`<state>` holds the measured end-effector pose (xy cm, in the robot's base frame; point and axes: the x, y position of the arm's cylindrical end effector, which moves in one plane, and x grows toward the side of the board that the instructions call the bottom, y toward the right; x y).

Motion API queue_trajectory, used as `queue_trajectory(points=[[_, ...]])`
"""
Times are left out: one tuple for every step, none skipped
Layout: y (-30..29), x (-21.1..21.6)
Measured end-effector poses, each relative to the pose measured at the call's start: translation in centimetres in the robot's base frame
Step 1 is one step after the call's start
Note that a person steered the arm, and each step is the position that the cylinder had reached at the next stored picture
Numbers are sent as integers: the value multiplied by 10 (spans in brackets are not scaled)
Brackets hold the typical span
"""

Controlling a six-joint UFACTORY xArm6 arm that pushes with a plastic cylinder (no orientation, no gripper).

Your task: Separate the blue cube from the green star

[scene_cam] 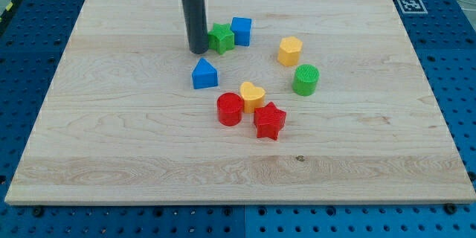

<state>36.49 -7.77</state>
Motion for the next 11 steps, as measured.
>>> queue_trajectory(points=[[-6, 10], [-6, 20], [-1, 34], [-1, 49], [5, 61], [11, 63], [11, 63], [11, 51], [13, 40], [35, 48], [37, 51]])
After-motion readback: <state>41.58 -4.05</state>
